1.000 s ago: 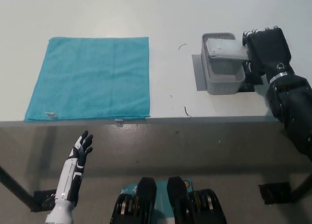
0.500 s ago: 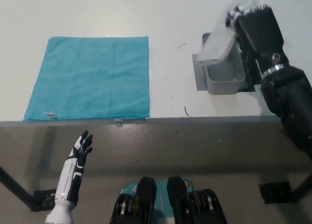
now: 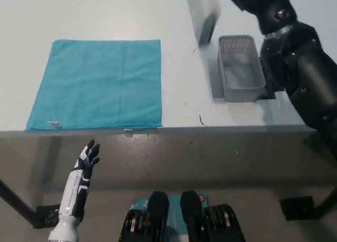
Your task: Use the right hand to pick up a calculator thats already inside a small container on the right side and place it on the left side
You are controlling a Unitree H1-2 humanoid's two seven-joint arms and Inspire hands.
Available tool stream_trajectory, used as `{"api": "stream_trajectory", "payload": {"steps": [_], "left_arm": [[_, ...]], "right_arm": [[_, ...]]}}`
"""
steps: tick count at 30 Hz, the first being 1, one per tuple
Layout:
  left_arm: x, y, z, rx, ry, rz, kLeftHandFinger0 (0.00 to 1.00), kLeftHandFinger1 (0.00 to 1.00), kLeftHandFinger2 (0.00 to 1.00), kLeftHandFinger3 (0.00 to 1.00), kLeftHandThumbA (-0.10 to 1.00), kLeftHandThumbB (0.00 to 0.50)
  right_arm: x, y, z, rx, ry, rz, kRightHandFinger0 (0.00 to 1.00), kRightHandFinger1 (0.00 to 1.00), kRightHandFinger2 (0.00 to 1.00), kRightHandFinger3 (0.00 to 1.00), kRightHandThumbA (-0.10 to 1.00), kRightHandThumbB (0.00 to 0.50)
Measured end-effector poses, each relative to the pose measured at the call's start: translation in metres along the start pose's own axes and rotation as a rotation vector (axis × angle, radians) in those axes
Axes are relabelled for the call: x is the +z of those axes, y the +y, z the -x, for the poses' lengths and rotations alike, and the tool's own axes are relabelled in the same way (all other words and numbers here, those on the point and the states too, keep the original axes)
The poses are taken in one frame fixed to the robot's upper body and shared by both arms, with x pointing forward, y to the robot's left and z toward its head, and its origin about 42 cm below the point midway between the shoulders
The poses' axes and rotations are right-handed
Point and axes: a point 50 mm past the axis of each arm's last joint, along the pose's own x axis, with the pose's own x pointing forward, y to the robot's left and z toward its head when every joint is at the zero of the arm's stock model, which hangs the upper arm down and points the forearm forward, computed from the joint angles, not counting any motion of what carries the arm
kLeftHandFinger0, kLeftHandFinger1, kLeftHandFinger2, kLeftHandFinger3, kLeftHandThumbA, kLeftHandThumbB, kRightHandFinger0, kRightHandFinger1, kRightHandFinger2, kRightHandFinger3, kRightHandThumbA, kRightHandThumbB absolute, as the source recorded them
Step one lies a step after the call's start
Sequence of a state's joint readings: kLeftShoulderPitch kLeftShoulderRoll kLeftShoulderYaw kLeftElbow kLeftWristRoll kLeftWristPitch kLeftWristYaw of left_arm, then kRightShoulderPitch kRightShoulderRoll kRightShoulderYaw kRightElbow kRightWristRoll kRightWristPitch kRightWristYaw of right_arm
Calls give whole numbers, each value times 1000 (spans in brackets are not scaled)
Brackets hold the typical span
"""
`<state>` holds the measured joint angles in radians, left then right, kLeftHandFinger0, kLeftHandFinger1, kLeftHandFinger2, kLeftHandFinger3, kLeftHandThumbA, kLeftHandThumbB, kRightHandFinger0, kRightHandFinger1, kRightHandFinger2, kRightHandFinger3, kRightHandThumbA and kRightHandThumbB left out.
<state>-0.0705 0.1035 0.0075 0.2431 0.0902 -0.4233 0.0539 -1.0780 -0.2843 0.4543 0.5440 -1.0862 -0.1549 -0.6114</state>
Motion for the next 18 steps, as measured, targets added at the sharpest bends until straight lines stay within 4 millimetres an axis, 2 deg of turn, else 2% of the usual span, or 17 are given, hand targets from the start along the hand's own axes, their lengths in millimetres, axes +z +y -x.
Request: {"api": "stream_trajectory", "payload": {"steps": [2, 4, 6, 7, 12, 13, 15, 18], "left_arm": [[1, 0, 0, 0, -2, 0, 1000, 1000, 1000, 1000, 1000, 0], [1, 0, 0, 0, -4, 0, 1000, 1000, 1000, 1000, 1000, 0], [1, 0, 0, 0, -5, 0, 1000, 1000, 1000, 1000, 1000, 0], [1, 0, 0, 0, -4, 0, 1000, 1000, 1000, 1000, 1000, 0], [1, 0, 0, 0, -6, 0, 1000, 1000, 1000, 1000, 1000, 0], [1, 0, 0, -1, -6, 0, 1000, 1000, 1000, 1000, 1000, 0], [2, -1, 1, -5, -6, -4, 1000, 1000, 1000, 1000, 1000, 0], [2, -1, 4, -6, -5, -5, 1000, 1000, 1000, 1000, 1000, 0]], "right_arm": [[9, 5, -4, -1, -4, -20, 0, 26, 569, 438, -100, 302], [19, 12, -6, 6, -5, -44, 0, 35, 580, 382, -100, 306], [28, 21, -7, 20, -5, -70, 0, 55, 609, 407, -100, 262], [33, 26, -7, 33, -3, -81, 0, 67, 627, 450, -100, 240], [55, 60, -9, 130, 17, -109, 0, 95, 659, 532, -100, 248], [58, 65, -10, 150, 17, -109, 0, 151, 696, 567, -100, 230], [67, 78, -14, 203, 27, -119, 0, 182, 710, 581, -100, 227], [77, 86, -20, 229, 38, -145, 0, 234, 730, 645, -100, 223]]}}
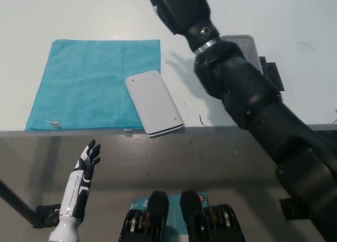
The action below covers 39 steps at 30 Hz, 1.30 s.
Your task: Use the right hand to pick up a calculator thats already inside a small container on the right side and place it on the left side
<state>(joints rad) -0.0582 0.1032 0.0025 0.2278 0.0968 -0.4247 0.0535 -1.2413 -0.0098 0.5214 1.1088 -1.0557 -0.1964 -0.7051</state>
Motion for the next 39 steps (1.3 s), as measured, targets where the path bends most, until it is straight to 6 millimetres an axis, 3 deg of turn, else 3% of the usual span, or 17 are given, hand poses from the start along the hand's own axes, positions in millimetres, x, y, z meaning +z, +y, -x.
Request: {"api": "stream_trajectory", "payload": {"steps": [2, 8, 11, 13, 14, 15, 16, 17, 18, 19, 20, 24, 26, 31, 35, 37, 39], "left_arm": [[0, 1, 1, 1, 1, -1, 1000, 1000, 1000, 1000, 1000, 0], [1, 1, 0, 1, -4, -4, 1000, 1000, 1000, 1000, 1000, 0], [1, 1, 0, 0, -4, -4, 1000, 1000, 1000, 1000, 1000, 0], [1, 1, 1, 1, -4, -4, 1000, 1000, 1000, 1000, 1000, 0], [1, 1, 1, 1, -3, -4, 1000, 1000, 1000, 1000, 1000, 0], [0, 1, 2, 2, -1, -4, 1000, 1000, 1000, 1000, 1000, 0], [0, 1, 2, 2, 1, -4, 1000, 1000, 1000, 1000, 1000, 0], [0, 1, 3, 2, 2, -4, 1000, 1000, 1000, 1000, 1000, 0], [0, 1, 3, 2, 3, -4, 1000, 1000, 1000, 1000, 1000, 0], [0, 1, 3, 2, 4, -4, 1000, 1000, 1000, 1000, 1000, 0], [-1, 1, 3, 1, 4, -4, 1000, 1000, 1000, 1000, 1000, 0], [-1, 1, 4, 1, 10, -3, 1000, 1000, 1000, 1000, 1000, 0], [-2, 1, 4, 1, 13, -4, 1000, 1000, 1000, 1000, 1000, 0], [-4, 1, 5, 0, 21, -4, 1000, 1000, 1000, 1000, 1000, 4], [-6, 0, 6, -1, 32, -4, 1000, 1000, 1000, 1000, 1000, 0], [-8, 0, 7, -1, 40, -4, 1000, 1000, 1000, 1000, 1000, 0], [-10, 0, 8, -2, 46, -4, 1000, 1000, 1000, 1000, 1000, 0]], "right_arm": [[5, 1, -3, -5, 1, -23, 0, 258, 745, 672, -100, 229], [10, -6, -10, -52, -7, -72, 0, 249, 715, 625, -100, 207], [10, -19, -16, -108, -24, -87, 0, 276, 749, 728, -100, 197], [9, -28, -17, -148, -31, -99, 0, 258, 672, 695, -100, 180], [8, -34, -17, -176, -34, -110, 42, 321, 688, 695, 0, 135], [7, -41, -14, -204, -35, -123, 85, 368, 688, 685, 106, 151], [6, -44, -11, -217, -34, -132, 81, 367, 620, 620, 138, 154], [5, -46, -8, -225, -32, -140, 81, 367, 620, 620, 138, 154], [3, -48, -2, -232, -29, -152, 508, 794, 961, 960, 342, 186], [1, -50, 5, -234, -24, -160, 728, 999, 1000, 1000, 435, 200], [1, -52, 6, -237, -26, -164, 1000, 1000, 1000, 1000, 719, 220], [-8, -60, 35, -240, -5, -197, 1000, 1000, 1000, 1000, 930, 251], [-12, -63, 48, -236, 7, -211, 1000, 1000, 1000, 1000, 917, 236], [-23, -75, 89, -233, 43, -230, 1000, 1000, 1000, 1000, 863, 258], [-27, -82, 121, -226, 65, -241, 1000, 1000, 1000, 1000, 937, 278], [-26, -86, 142, -221, 81, -251, 1000, 1000, 1000, 1000, 993, 229], [-25, -90, 162, -216, 101, -262, 1000, 1000, 1000, 1000, 1000, 234]]}}
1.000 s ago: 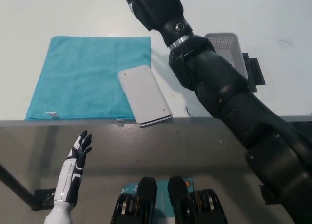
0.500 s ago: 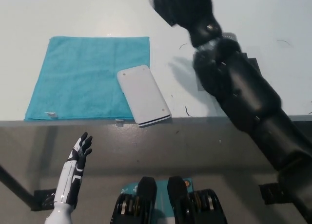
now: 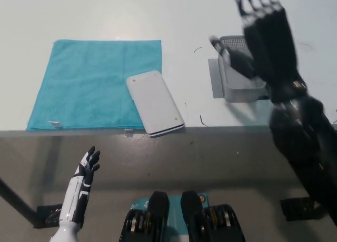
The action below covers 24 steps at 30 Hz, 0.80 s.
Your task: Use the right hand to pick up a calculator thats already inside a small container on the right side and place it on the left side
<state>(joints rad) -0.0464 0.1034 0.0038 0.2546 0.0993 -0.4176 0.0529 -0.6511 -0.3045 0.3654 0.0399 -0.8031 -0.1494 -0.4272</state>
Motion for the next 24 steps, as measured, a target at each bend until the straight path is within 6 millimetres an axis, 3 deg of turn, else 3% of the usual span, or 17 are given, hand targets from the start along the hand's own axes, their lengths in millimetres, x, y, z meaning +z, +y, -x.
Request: {"api": "stream_trajectory", "payload": {"steps": [2, 4, 8, 11, 14, 16, 18, 21, 23, 24], "left_arm": [[-1, 0, 1, 0, 5, -1, 1000, 1000, 1000, 1000, 1000, 1], [-2, 0, 3, -1, 10, -2, 1000, 1000, 1000, 1000, 1000, 0], [-5, 0, 7, -1, 21, -3, 1000, 1000, 1000, 1000, 1000, 4], [-6, 0, 10, -1, 28, -4, 1000, 1000, 1000, 1000, 1000, 10], [-8, 0, 14, -3, 35, -9, 1000, 1000, 1000, 1000, 1000, 10], [-9, 1, 18, -4, 42, -13, 1000, 1000, 1000, 1000, 1000, 8], [-10, 1, 21, -5, 48, -14, 1000, 1000, 1000, 1000, 1000, 7], [-9, -1, 20, -9, 43, -14, 1000, 1000, 1000, 1000, 1000, 0], [-8, -1, 20, -11, 39, -19, 1000, 1000, 1000, 1000, 1000, 0], [-8, -1, 20, -12, 38, -20, 1000, 1000, 1000, 1000, 1000, 0]], "right_arm": [[2, -8, 21, 2, 19, -10, 1000, 1000, 1000, 1000, 994, 212], [7, -17, 44, 1, 40, -30, 1000, 1000, 1000, 1000, 1000, 228], [22, -36, 88, -5, 82, -81, 1000, 1000, 1000, 1000, 1000, 124], [36, -51, 119, -14, 117, -124, 1000, 1000, 1000, 1000, 1000, 104], [56, -74, 155, -48, 164, -182, 1000, 1000, 1000, 1000, 1000, 18], [73, -90, 181, -80, 201, -218, 1000, 1000, 1000, 1000, 1000, 38], [81, -91, 196, -83, 231, -250, 1000, 1000, 1000, 1000, 1000, 51], [82, -84, 211, -70, 264, -282, 1000, 1000, 1000, 1000, 1000, 22], [77, -72, 222, -46, 294, -305, 1000, 1000, 1000, 1000, 1000, 35], [74, -64, 227, -29, 315, -315, 1000, 1000, 1000, 1000, 1000, 65]]}}
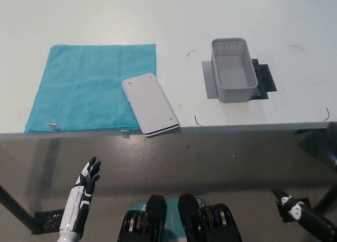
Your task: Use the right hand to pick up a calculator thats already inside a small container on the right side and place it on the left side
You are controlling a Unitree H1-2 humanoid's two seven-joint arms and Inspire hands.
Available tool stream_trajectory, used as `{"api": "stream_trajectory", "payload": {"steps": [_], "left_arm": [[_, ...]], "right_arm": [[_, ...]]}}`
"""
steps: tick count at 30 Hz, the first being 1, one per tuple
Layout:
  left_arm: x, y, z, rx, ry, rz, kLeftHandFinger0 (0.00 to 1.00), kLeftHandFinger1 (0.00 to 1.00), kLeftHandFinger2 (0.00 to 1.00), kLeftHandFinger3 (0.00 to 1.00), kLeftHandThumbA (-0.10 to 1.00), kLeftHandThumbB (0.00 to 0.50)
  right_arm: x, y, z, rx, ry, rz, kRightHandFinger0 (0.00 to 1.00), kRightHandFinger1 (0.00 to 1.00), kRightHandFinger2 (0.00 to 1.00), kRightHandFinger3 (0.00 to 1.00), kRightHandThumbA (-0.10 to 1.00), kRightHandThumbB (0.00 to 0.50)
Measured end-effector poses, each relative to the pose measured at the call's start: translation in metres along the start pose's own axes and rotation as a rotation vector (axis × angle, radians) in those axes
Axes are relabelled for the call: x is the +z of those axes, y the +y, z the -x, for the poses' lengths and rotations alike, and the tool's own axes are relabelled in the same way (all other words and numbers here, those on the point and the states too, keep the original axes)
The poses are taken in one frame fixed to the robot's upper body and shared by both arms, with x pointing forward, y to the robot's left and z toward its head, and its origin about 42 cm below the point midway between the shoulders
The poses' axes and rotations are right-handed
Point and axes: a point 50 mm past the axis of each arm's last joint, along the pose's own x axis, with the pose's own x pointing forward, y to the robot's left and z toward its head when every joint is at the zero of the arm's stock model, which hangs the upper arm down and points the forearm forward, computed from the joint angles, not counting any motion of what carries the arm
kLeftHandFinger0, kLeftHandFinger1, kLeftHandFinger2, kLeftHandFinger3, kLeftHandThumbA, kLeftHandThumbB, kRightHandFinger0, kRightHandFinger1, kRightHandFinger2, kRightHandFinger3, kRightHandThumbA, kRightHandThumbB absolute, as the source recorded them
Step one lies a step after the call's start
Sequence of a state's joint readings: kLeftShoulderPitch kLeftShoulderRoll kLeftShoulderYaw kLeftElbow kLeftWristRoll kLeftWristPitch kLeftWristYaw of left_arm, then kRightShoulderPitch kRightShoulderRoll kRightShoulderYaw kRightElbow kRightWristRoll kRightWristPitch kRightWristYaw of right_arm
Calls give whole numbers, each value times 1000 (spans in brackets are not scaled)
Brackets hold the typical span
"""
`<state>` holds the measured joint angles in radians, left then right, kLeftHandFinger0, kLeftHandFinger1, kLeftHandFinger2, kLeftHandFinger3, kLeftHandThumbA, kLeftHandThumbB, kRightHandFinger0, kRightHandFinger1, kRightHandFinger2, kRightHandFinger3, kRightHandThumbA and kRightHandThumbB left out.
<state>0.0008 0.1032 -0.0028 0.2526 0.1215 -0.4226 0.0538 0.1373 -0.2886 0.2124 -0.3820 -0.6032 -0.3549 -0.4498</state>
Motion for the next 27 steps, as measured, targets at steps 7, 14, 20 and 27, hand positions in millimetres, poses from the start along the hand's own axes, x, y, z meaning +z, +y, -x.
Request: {"api": "stream_trajectory", "payload": {"steps": [7, 14, 20, 27], "left_arm": [[-2, -1, 7, -5, 11, -7, 1000, 1000, 1000, 1000, 1000, 1], [-2, -1, 7, -4, 10, -7, 1000, 1000, 1000, 1000, 1000, 0], [-2, 0, 6, -2, 9, -7, 1000, 1000, 1000, 1000, 1000, 0], [-2, 0, 6, -1, 9, -7, 1000, 1000, 1000, 1000, 1000, 0]], "right_arm": [[-55, 42, 25, 76, 226, -72, 1000, 1000, 1000, 1000, 932, 64], [-87, 65, 30, 134, 347, -129, 1000, 1000, 1000, 1000, 1000, 58], [-93, 70, 29, 176, 432, -221, 1000, 1000, 1000, 1000, 1000, 44], [-102, 77, 19, 258, 513, -312, 1000, 1000, 1000, 1000, 956, 4]]}}
